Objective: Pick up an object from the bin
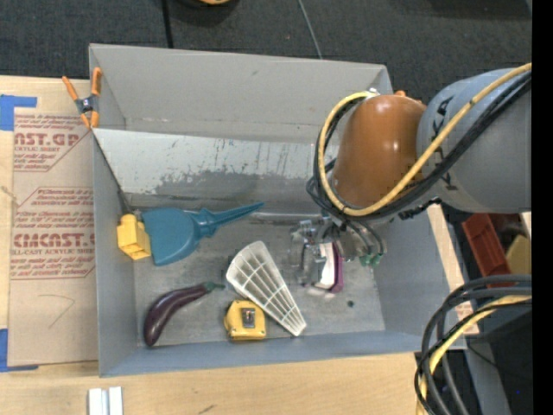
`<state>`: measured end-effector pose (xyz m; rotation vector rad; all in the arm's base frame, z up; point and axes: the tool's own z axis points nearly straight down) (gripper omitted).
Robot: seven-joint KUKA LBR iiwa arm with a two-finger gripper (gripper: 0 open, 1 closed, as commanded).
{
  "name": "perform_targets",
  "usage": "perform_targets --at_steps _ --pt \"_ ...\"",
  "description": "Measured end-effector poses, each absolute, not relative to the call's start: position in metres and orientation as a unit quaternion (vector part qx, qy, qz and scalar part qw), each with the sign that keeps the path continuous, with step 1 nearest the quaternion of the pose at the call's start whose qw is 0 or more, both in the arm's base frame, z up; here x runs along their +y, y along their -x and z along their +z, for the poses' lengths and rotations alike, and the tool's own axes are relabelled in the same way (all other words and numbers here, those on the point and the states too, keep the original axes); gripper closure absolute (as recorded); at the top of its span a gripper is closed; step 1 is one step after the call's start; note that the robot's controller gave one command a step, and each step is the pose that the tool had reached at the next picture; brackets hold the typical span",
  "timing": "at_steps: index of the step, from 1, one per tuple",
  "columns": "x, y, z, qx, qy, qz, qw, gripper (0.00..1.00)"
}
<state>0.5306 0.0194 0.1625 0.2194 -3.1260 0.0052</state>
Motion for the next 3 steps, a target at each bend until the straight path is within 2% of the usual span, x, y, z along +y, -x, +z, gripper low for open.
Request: perform_targets --at_steps 1,2,3 --pt "0.019 -0.531 0.163 -0.998 -0.07 0.002 0.004 0.0" --pt "0.019 -0.531 0.163 -0.998 -0.07 0.002 0.004 0.0" --pt "0.049 -0.552 0.113 -0.999 -0.051 0.001 0.0 0.0"
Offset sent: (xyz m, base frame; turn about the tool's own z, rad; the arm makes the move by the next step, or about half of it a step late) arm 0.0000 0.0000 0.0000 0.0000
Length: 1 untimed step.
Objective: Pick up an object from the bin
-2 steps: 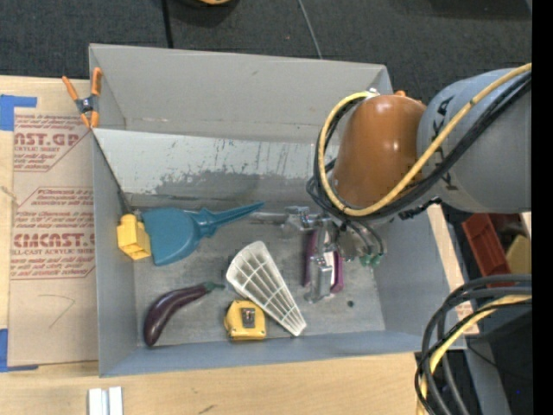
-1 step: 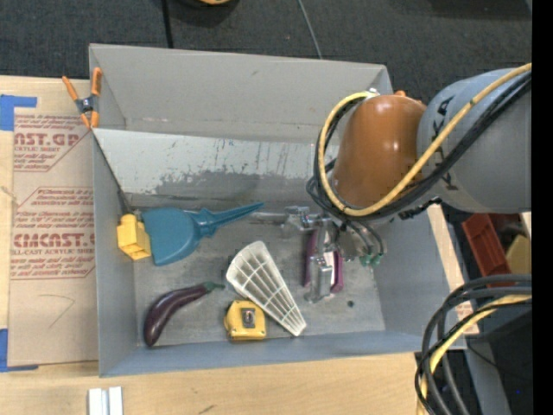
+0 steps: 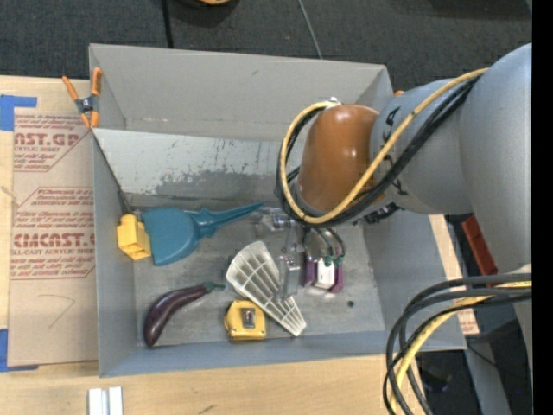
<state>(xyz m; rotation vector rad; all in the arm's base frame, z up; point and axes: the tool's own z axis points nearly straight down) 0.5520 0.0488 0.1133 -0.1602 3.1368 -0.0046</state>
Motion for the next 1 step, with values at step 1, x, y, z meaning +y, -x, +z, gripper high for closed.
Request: perform_targets --at_steps 1 --pt "0.0862 -0.5772 0.0788 1.0 0.01 -0.003 -0.008 0.0"
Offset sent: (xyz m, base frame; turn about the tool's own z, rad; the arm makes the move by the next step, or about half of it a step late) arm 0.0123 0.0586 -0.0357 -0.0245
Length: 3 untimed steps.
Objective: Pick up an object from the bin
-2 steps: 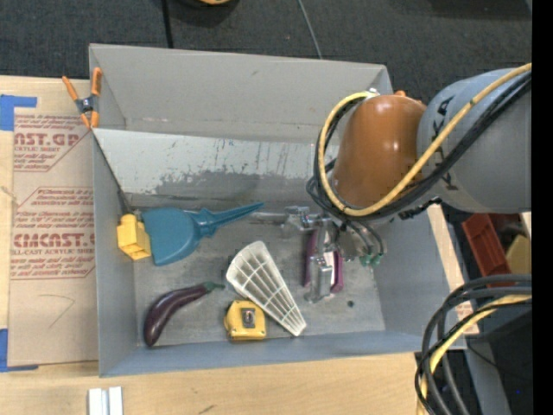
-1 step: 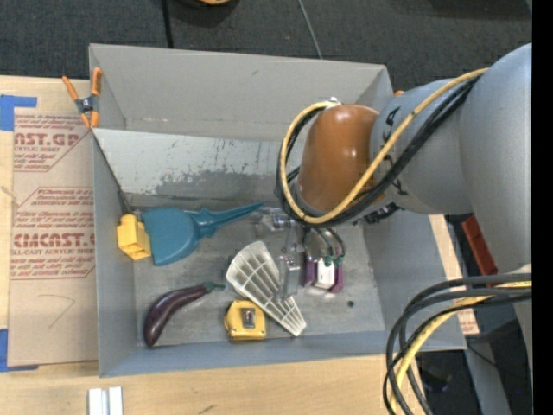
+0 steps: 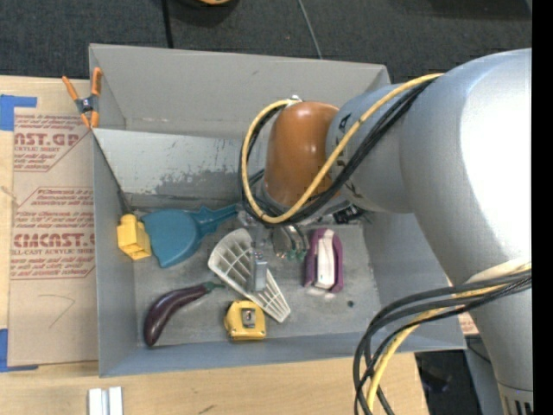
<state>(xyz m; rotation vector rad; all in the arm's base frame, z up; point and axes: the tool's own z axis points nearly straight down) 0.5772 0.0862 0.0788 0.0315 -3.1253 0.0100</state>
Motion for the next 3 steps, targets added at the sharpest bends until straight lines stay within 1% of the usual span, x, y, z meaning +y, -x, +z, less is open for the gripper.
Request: perform_targets --at_steps 1,2,3 --pt "0.108 -0.57 0.084 -0.998 -0.063 0.0 -0.008 1.0" --pt "0.108 -0.57 0.084 -0.998 -0.063 0.001 -0.008 1.0" --pt "0.11 -0.563 0.117 -0.998 -0.061 0.0 -0.006 1.0"
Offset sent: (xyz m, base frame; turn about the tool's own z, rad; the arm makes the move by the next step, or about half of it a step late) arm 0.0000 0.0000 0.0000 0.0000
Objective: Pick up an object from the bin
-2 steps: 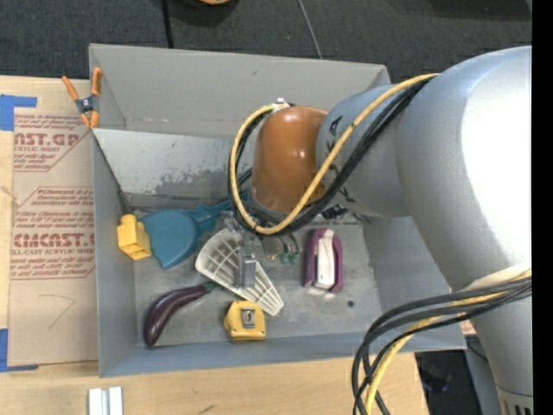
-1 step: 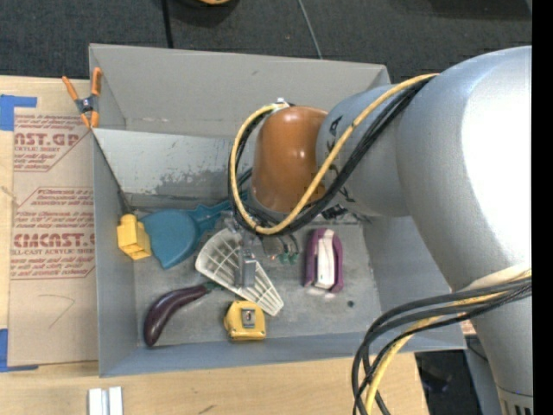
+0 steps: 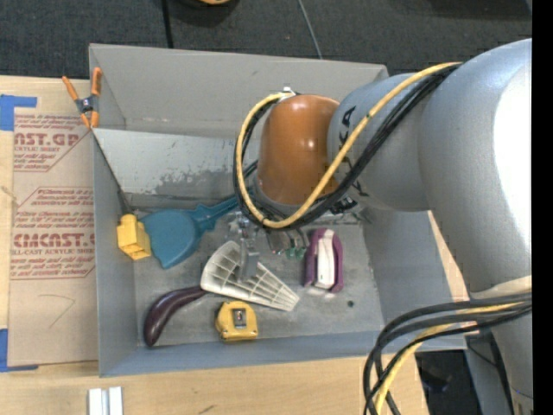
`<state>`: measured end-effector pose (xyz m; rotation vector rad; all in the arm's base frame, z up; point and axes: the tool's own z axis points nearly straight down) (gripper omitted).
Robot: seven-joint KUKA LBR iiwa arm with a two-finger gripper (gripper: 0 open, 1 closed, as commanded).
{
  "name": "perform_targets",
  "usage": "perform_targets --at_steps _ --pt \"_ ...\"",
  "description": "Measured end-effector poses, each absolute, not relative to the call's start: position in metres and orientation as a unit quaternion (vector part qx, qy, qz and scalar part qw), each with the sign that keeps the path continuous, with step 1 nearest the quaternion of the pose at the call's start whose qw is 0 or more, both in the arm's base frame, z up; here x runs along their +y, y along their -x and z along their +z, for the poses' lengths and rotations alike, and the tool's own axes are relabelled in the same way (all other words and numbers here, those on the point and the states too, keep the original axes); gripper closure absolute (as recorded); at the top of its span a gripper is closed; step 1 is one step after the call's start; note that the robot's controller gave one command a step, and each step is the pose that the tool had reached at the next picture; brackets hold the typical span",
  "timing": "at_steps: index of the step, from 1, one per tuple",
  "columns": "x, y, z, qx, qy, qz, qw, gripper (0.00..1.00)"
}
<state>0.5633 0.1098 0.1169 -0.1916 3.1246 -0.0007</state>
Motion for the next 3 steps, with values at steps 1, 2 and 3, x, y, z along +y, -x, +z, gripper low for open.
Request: perform_targets --at_steps 1,2,3 --pt "0.121 -0.57 0.167 0.997 0.078 -0.001 0.004 1.0" --pt "0.124 -0.573 0.19 0.996 0.086 -0.001 0.005 1.0" --pt "0.123 -0.575 0.225 0.995 0.099 -0.001 0.008 1.0"
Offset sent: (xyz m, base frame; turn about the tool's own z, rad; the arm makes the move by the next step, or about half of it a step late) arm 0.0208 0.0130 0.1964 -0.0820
